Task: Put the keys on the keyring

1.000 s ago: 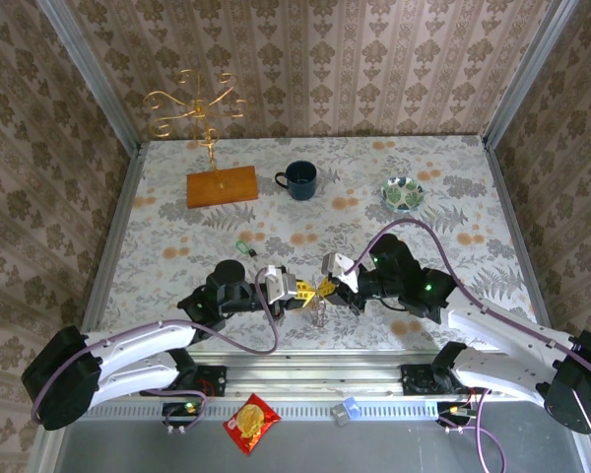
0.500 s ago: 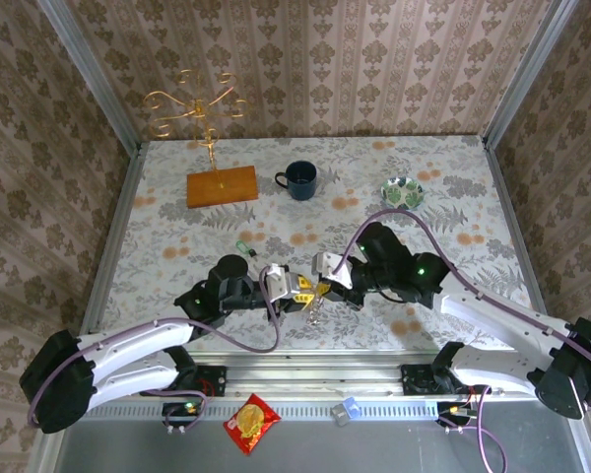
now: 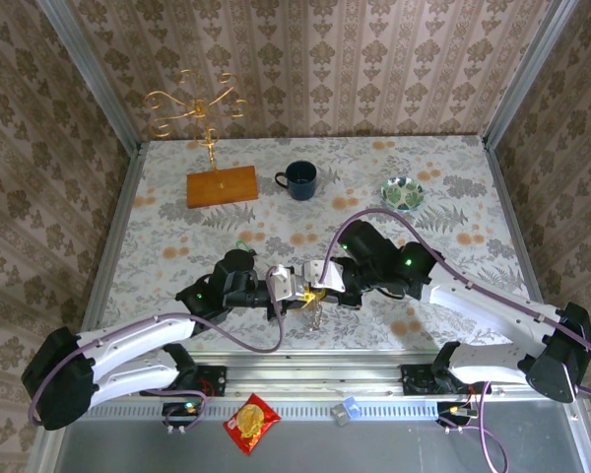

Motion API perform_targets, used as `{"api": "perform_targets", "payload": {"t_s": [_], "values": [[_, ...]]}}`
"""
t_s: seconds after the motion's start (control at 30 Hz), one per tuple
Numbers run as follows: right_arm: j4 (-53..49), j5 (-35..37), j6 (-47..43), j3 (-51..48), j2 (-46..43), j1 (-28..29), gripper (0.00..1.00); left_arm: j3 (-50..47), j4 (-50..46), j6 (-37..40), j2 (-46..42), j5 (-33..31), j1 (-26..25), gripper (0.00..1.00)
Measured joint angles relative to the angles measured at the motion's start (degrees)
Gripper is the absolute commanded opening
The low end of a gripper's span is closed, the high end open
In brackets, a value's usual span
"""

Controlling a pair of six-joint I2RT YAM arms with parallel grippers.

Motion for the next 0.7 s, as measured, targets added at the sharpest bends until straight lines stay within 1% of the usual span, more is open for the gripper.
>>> {"api": "perform_targets", "payload": {"t_s": [0.03,0.07,0.23,0.33,0.5,0.7], "values": [[0.98,-0.44,0.74,-0.92,-0.76,-0.31,0.24,0.0,0.02,0.0,0.0,-0.02,0.0,0.0],[2.6,-1.29,1.66,-2.25,-1.95,-0.83,0.29,-0.02,-0.07,-0.02,0.02,-0.07,0.02,0.0],[11.32,-4.87,6.84,-9.92,-8.96,-4.09,0.37,-1.51,3.13,-1.14,-0.02,-0.31,0.13,0.0],[16.37,-5.33,10.34,-14.29,-11.34,-4.87,0.38,-3.08,6.08,-2.43,-0.02,-0.39,0.15,0.0],[20.79,-5.84,14.38,-17.75,-11.5,-4.9,0.38,-5.25,10.69,-4.44,-0.02,-0.46,0.17,0.0],[24.5,-5.95,16.33,-19.1,-11.13,-4.9,0.31,-6.6,14.43,-6.14,-0.02,-0.46,0.24,0.0]]}}
